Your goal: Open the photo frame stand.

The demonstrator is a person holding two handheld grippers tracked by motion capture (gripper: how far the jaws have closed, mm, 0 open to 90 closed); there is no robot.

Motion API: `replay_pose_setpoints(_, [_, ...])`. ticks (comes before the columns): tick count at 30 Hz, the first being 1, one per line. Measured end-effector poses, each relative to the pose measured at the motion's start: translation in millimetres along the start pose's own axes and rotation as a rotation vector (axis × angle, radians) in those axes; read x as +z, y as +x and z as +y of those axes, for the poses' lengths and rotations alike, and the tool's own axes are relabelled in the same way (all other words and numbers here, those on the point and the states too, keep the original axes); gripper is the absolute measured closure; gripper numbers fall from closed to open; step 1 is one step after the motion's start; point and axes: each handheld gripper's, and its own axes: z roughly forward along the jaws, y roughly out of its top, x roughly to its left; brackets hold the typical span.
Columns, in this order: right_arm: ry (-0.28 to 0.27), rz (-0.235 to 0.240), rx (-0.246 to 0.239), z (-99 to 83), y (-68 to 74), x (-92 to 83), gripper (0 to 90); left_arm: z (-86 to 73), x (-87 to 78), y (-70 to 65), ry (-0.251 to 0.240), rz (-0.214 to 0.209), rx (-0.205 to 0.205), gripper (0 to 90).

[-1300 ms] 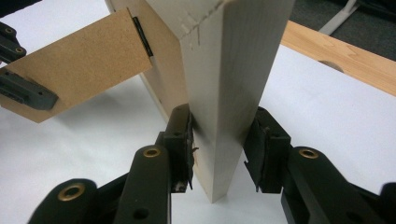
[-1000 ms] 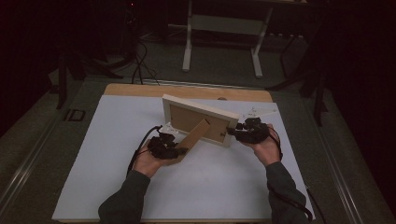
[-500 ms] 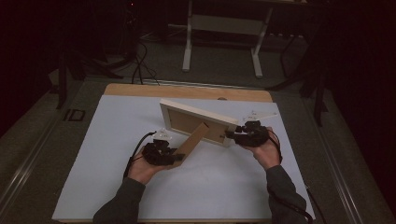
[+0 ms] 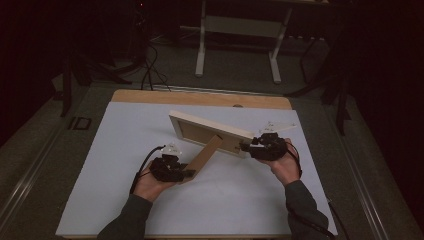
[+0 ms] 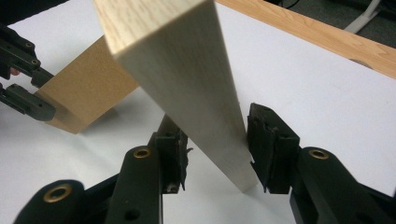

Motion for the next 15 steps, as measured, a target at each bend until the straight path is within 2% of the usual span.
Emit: replay_pose_setpoints(15, [0.014, -0.009, -0.034, -2.1, 9.6, -1.2, 57.0, -5.6, -1.7, -7.0, 0.015, -0.014, 0.013, 68.1])
